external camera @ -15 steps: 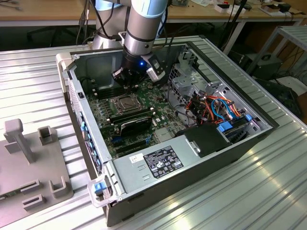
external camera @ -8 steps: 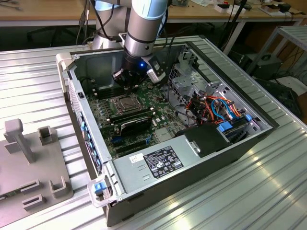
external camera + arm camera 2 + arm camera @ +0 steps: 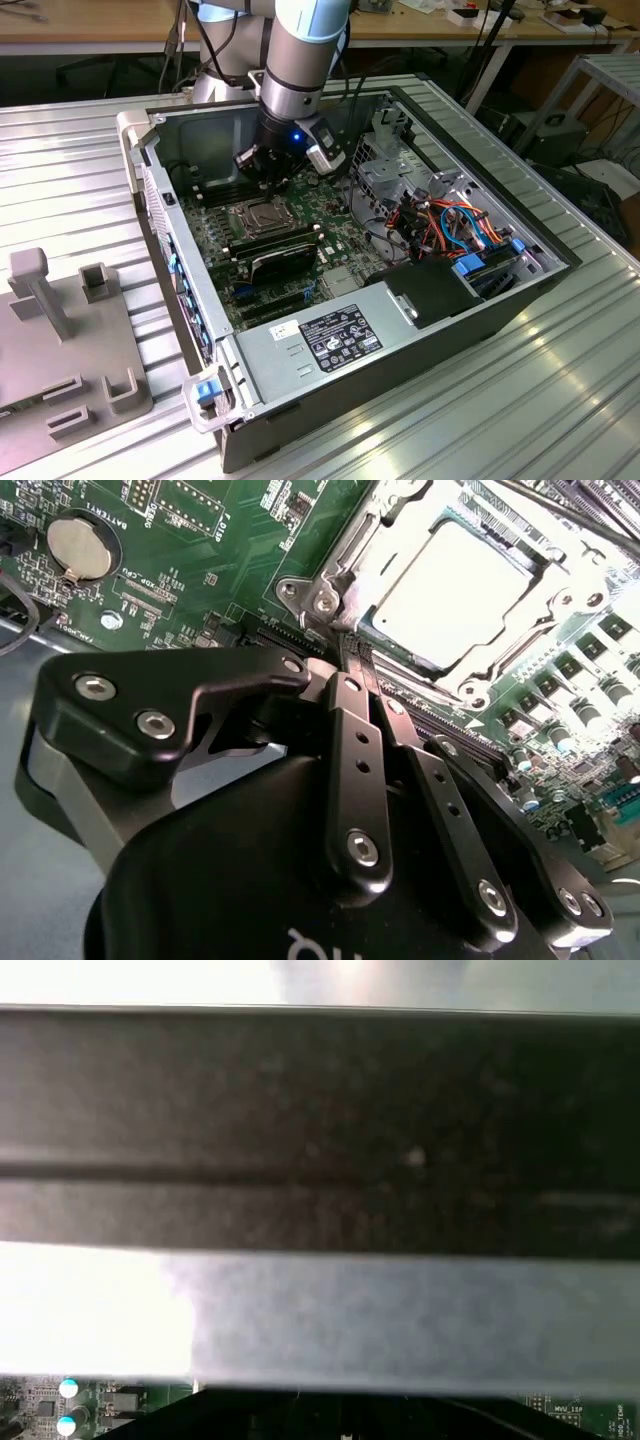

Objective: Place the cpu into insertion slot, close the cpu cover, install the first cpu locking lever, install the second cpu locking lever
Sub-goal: 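Install the first cpu locking lever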

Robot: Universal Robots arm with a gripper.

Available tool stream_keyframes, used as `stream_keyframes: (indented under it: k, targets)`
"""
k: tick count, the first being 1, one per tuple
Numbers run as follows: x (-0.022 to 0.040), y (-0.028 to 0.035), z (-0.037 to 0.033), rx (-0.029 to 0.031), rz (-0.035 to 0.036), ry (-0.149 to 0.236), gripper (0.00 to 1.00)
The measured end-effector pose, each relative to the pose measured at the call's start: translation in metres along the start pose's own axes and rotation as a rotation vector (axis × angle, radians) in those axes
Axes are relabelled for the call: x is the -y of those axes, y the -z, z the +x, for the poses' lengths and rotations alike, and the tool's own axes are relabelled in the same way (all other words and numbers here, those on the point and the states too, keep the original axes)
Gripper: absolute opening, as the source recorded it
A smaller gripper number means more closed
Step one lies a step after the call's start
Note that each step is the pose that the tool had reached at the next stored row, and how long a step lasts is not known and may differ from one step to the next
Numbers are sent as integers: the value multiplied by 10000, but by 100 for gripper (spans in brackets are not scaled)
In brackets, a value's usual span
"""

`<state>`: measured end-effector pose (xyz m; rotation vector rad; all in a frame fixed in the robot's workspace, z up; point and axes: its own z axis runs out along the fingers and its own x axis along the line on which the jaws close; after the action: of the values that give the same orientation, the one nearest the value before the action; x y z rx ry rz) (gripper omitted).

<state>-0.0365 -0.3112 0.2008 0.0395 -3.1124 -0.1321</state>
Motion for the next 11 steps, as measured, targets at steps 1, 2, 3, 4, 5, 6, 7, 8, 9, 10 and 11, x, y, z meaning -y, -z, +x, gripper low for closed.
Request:
stream_keyframes:
  k: [1,2,3,4,5,6,7,8,9,10,11]
  targets:
    - [-2,-8,-1,5,-17,1,11]
    - [-1,-11,-2,1,-5,0,11]
    - [0,-13,-2,-2,0,1,11]
    - [1,-14,-2,-3,4,0,11]
    - [1,-14,-2,-4,4,-1,11]
    - [0,-14,-3,-4,5,0,11]
    - [-1,-13,-3,-4,5,0,11]
    - [-2,-9,-3,-1,2,1,11]
    - [-3,-7,-3,0,0,0,11]
    - [-4,-5,-3,0,1,-1,11]
    - [-7,-1,-3,-2,4,0,11]
